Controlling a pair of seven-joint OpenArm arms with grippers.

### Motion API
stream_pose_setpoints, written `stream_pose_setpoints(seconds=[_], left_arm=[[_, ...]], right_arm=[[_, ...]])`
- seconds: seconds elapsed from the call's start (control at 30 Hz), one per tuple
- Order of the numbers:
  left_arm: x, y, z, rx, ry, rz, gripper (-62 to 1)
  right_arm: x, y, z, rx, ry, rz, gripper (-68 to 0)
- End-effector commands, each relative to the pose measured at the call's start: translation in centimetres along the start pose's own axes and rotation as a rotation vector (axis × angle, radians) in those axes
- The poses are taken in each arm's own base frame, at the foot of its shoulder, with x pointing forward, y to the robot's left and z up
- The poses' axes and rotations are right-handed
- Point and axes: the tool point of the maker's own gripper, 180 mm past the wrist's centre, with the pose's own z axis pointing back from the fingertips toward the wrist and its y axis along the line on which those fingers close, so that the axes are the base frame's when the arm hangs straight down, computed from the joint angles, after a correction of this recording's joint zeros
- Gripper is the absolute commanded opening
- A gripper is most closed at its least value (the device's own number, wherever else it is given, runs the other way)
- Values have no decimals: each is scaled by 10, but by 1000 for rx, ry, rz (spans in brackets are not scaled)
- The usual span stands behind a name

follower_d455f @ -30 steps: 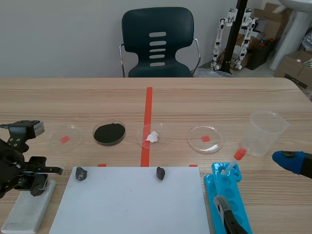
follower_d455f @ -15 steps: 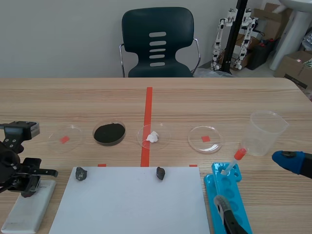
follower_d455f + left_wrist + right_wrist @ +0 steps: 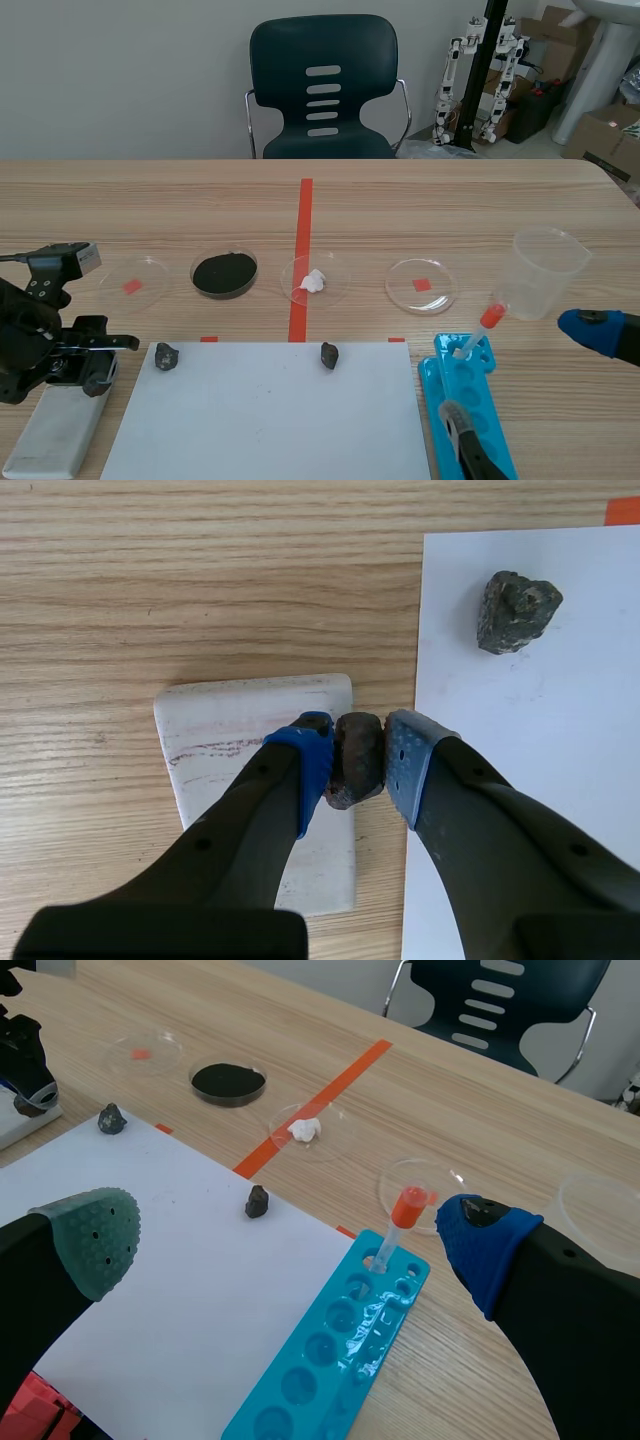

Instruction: Rub the mineral on the streak plate

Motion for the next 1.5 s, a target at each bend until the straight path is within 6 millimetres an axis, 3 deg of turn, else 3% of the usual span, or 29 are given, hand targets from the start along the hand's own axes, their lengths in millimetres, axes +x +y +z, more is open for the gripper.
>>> stream_pose_setpoints(seconds=[0.0,0.17,0.4,0.6,0.7,1.03,1.17,1.47], left_arm=[[4,0,2,-2,-15,-7,-524],[4,3,2,14,-12,-16,-524],[1,35,6,193,7,-48,-524],[-8,44,1,230,37,-47,-524],[-8,40,-2,215,35,-44,-524],[-8,-18,-8,-74,27,-16,-524],[-8,-17,-8,-72,24,-18,-524],[-9,3,-7,36,35,-18,-524]], right_arm=[[7,-3,-1,-5,-25,7,-52],[7,-3,-1,-5,-25,7,-52],[7,-3,-1,-5,-25,7,-52],[7,-3,-1,-5,-25,7,-52],[7,-3,-1,-5,-26,7,-52],[7,-3,-1,-5,-26,7,-52],[7,-3,-1,-5,-26,7,-52],[7,-3,-1,-5,-26,7,-52]])
